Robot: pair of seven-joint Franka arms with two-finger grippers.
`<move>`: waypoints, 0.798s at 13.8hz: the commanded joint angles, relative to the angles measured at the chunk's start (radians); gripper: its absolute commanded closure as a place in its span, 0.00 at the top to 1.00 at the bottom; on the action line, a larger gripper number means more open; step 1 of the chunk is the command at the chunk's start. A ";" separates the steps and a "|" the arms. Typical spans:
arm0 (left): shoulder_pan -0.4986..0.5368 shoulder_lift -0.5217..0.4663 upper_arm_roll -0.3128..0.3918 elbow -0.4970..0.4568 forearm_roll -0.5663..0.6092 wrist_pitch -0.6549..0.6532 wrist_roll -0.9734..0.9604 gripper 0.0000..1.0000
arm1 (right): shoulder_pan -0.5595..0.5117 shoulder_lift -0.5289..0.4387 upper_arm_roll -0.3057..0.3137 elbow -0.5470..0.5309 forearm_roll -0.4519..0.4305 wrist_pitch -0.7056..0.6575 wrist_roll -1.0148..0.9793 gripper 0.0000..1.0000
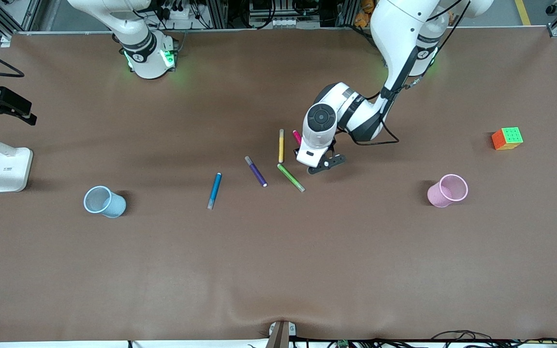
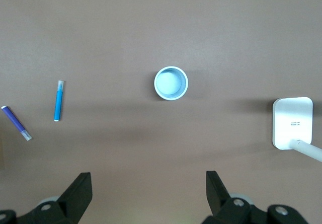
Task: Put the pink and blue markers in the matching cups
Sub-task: 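Lower the left gripper and grasp the pink marker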
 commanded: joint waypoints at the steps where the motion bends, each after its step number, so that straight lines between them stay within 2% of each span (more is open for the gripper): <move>1: -0.010 0.023 0.006 0.024 -0.003 0.014 -0.013 0.73 | 0.000 0.003 0.000 0.012 -0.003 -0.001 0.009 1.00; 4: -0.009 0.040 0.006 0.019 -0.001 0.037 -0.013 0.68 | 0.003 0.003 0.000 0.012 -0.003 0.002 0.009 1.00; 9: -0.014 0.048 0.006 0.022 -0.006 0.042 -0.013 0.48 | 0.006 0.003 0.000 0.012 -0.003 0.002 0.009 1.00; 11: -0.015 0.048 0.006 0.022 -0.007 0.042 -0.013 0.43 | 0.008 0.003 0.002 0.012 -0.001 0.003 0.009 1.00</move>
